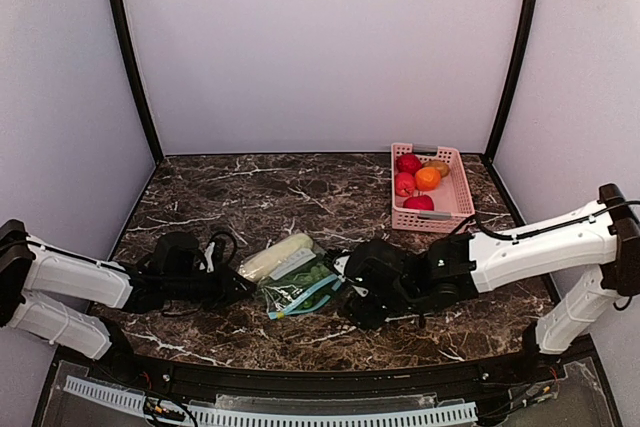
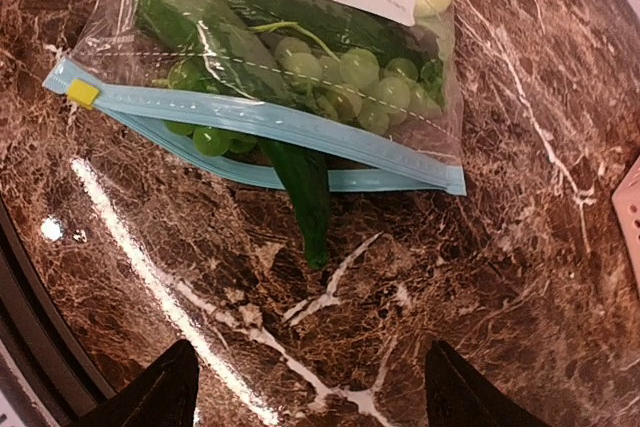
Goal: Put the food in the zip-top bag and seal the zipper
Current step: Adjust the zipper food storage bag at the center of the board, then pass from the left arm to the right
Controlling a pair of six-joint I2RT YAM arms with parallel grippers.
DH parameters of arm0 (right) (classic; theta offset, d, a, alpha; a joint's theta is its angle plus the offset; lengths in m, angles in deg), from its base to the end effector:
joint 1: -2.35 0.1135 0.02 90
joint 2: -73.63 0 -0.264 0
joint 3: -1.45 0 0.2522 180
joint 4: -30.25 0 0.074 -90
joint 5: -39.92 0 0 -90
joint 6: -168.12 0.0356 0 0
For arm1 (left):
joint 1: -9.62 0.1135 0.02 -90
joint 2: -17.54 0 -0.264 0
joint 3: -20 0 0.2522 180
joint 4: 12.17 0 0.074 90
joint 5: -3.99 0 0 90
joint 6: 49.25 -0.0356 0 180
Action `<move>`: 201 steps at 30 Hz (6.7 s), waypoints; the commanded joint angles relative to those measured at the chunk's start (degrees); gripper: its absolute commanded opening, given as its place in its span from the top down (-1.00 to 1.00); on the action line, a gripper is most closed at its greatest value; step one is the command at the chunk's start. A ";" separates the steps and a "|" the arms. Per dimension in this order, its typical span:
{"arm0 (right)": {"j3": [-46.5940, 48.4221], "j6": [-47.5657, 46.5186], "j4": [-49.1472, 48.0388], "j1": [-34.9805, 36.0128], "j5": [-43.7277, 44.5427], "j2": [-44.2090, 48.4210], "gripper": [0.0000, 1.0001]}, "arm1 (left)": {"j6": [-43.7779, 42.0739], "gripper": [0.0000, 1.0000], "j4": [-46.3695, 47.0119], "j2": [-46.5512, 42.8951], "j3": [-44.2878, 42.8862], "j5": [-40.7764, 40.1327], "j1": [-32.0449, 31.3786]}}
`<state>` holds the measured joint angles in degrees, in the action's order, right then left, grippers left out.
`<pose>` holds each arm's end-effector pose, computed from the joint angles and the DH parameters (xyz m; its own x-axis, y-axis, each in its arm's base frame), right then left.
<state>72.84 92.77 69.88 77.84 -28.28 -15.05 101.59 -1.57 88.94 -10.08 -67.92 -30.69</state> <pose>0.0913 0.2999 0.2128 -0.4176 -0.6763 -0.6068 -0.7674 0.6201 -0.1630 0.1590 -0.1494 0.1421 -0.9046 -0.3212 -0.2804 0.0586 0.5576 -0.8280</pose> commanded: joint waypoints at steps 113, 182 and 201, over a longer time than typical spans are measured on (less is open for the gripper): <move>-3.77 32.77 2.95 -32.02 -34.19 18.96 1.00 | 6.94 0.99 -4.64 -14.31 -11.29 -1.87 -16.62; 1.70 16.68 11.32 -11.54 -6.69 8.63 0.47 | 13.02 0.99 19.68 7.14 -10.50 3.33 -16.67; 5.29 -0.43 5.28 -9.71 -21.16 19.70 -0.10 | 12.08 0.99 17.03 4.59 -11.34 2.70 -16.66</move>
<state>77.23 100.25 80.15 66.53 -44.60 5.52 114.68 15.87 94.97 -20.07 -65.38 -47.54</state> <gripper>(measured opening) 0.512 0.007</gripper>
